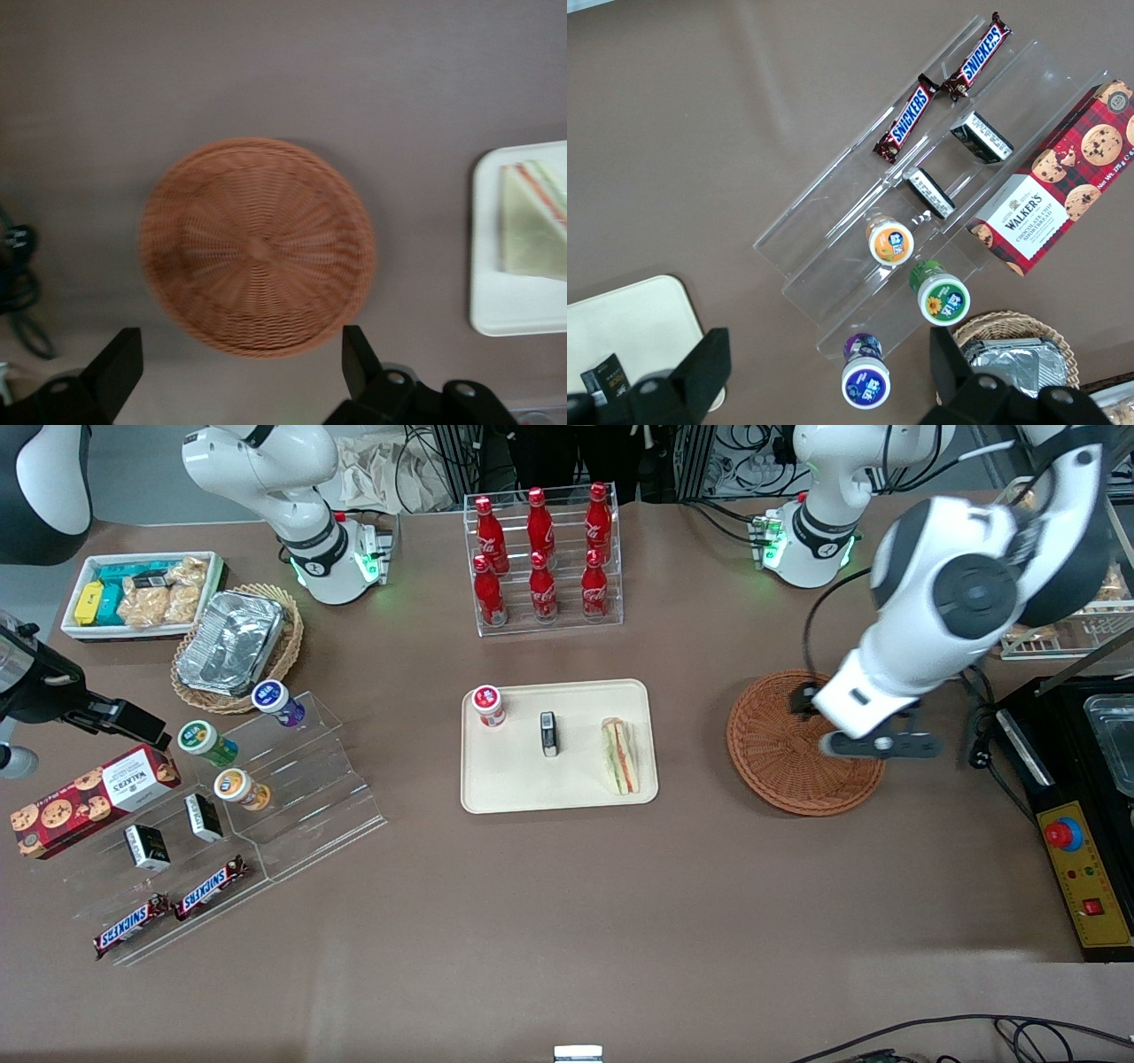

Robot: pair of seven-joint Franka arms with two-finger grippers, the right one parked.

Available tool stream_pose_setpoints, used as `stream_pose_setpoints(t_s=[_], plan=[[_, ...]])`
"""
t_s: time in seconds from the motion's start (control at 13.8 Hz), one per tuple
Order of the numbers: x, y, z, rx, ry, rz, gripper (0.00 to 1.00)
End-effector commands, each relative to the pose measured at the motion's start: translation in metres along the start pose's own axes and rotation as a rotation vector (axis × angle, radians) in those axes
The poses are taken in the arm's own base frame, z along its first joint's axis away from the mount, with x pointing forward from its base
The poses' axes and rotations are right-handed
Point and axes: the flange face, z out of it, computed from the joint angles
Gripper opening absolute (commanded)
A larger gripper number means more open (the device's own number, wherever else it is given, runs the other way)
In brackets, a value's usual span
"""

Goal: Place sandwich from basket to tray

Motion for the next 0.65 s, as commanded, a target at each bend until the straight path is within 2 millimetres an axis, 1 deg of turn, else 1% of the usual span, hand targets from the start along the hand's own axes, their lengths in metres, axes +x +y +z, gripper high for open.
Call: stream_pose_setpoints(t_s=[0.0,0.07,0.15,0.22,0.36,0.44,0.51,0.58], plan=[[-0.012,-0.046,-0.021,0.022,-0.014,-0.049,1.00],[-0.015,-0.058,-0.031,0.025,-0.032,-0.070,1.00],[-0.018,-0.064,-0.039,0.030,-0.057,-0.076,1.00],[-0.018,-0.071,-0.047,0.055,-0.046,-0.072,1.00],[-0.021,-0.075,-0.053,0.071,-0.039,-0.062,1.00],[-0.020,-0.077,-0.063,0.070,-0.021,-0.066,1.00],[-0.021,-0.076,-0.079,0.061,0.002,-0.067,1.00],[-0.022,-0.078,-0.089,0.058,0.006,-0.071,1.00]])
